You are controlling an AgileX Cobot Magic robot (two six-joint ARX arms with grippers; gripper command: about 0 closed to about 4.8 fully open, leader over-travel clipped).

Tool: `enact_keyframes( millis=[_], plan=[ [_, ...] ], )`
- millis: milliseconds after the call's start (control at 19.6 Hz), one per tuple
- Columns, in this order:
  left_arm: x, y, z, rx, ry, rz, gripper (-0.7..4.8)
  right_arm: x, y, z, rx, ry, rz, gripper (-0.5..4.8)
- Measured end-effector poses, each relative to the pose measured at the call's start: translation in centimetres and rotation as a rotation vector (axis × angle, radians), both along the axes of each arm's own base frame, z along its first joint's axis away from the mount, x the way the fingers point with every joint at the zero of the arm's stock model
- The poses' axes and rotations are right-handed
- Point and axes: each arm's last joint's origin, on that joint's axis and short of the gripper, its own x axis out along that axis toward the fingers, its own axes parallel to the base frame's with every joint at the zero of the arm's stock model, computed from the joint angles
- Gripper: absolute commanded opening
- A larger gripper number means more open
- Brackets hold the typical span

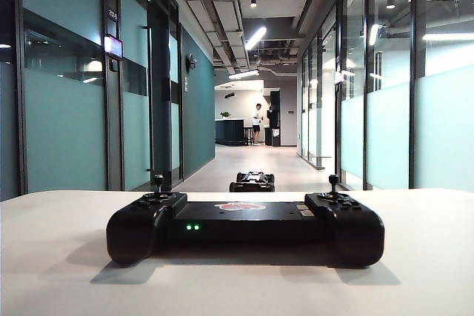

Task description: Push the left joystick on the remote control sitting on the white table forward to make the robot dog walk in a straight line until it approaches the door.

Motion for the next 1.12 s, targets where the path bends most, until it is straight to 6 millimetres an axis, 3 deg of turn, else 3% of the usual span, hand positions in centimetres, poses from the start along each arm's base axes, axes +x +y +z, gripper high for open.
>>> enact_keyframes(
  millis=[204,511,664,971,1124],
  plan=[
    [2.1,-0.5,2.6,-0.044,0.079,-0.123,-0.05,2.1,0.1,3.3,0.055,0.186,0.033,-0.04],
    [4.4,-3.4,4.4,-0.039,0.213,-0.310,-0.05,5.1,1.0,4.6,0.149,0.340,0.167,-0.04],
    [5.2,-5.0,5.2,-0.020,0.298,-0.387,-0.05,6.0,2.8,4.0,0.140,0.417,0.275,-0.04],
    [6.8,-7.4,6.2,0.015,0.455,-0.491,-0.05,7.1,8.4,1.8,0.079,0.613,0.427,-0.04],
    [7.3,-8.2,5.5,0.015,0.531,-0.582,-0.05,7.6,10.6,1.2,0.072,0.717,0.469,-0.04]
  ],
)
